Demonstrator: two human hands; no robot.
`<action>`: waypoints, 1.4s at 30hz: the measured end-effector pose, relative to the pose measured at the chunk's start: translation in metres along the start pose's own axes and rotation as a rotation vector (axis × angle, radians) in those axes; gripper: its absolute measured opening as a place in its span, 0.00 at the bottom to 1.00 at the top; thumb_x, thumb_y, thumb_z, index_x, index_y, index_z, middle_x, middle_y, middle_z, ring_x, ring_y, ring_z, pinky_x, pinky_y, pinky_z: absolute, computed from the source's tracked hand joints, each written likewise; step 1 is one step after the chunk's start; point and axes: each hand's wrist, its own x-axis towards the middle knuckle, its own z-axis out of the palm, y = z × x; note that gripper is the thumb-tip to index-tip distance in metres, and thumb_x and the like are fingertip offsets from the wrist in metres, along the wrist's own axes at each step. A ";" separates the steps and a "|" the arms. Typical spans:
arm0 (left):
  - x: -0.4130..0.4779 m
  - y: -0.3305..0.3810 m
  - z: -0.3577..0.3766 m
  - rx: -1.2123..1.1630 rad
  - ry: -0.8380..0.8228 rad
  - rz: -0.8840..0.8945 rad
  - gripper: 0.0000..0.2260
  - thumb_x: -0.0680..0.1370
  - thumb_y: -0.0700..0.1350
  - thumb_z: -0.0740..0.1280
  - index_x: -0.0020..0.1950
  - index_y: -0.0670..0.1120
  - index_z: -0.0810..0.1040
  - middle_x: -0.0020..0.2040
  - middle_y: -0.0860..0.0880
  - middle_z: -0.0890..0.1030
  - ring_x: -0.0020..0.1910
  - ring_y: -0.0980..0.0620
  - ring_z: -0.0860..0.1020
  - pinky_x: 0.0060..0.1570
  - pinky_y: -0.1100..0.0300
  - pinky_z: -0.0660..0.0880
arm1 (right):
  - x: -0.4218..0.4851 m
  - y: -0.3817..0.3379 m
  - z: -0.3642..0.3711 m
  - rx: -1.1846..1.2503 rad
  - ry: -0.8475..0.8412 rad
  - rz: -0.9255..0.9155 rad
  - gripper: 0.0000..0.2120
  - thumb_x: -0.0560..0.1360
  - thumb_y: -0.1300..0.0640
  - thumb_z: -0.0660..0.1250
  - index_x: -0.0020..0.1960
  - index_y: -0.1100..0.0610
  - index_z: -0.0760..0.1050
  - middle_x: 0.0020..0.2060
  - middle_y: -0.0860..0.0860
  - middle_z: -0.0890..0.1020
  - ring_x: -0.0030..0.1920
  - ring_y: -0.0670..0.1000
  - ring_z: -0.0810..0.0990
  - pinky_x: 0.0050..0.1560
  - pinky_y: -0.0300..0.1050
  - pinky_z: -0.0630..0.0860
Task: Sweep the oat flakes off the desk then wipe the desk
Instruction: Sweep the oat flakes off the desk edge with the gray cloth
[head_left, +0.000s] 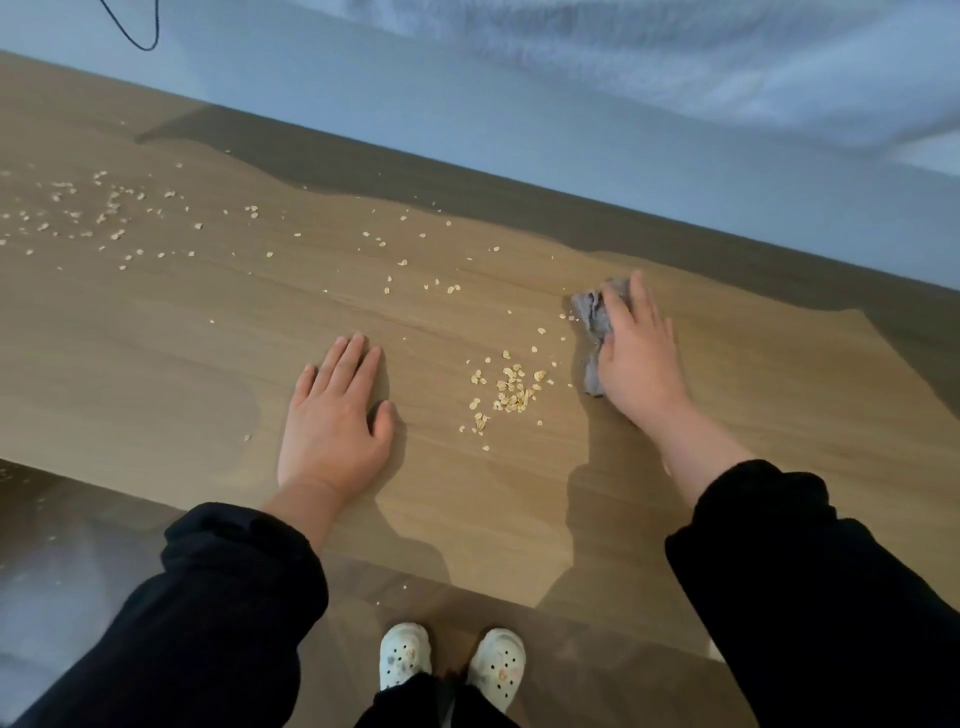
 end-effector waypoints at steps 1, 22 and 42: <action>0.000 0.000 0.000 -0.004 0.003 0.000 0.29 0.76 0.53 0.50 0.77 0.46 0.61 0.79 0.50 0.56 0.78 0.53 0.50 0.76 0.52 0.47 | -0.001 0.015 -0.003 -0.001 0.030 0.048 0.29 0.78 0.63 0.57 0.78 0.52 0.55 0.79 0.56 0.47 0.78 0.58 0.47 0.76 0.62 0.46; 0.000 -0.001 0.004 -0.010 0.035 0.002 0.30 0.76 0.54 0.48 0.77 0.47 0.61 0.78 0.51 0.57 0.78 0.54 0.51 0.76 0.53 0.48 | 0.011 0.031 -0.005 0.070 0.222 0.411 0.28 0.78 0.62 0.59 0.78 0.58 0.57 0.78 0.58 0.52 0.77 0.59 0.52 0.76 0.59 0.51; 0.001 -0.001 0.001 0.005 0.020 0.008 0.30 0.75 0.54 0.48 0.76 0.46 0.63 0.78 0.49 0.59 0.77 0.52 0.54 0.75 0.50 0.51 | 0.088 -0.026 0.002 -0.015 0.047 -0.058 0.32 0.75 0.59 0.65 0.77 0.55 0.58 0.76 0.59 0.59 0.73 0.62 0.61 0.73 0.62 0.59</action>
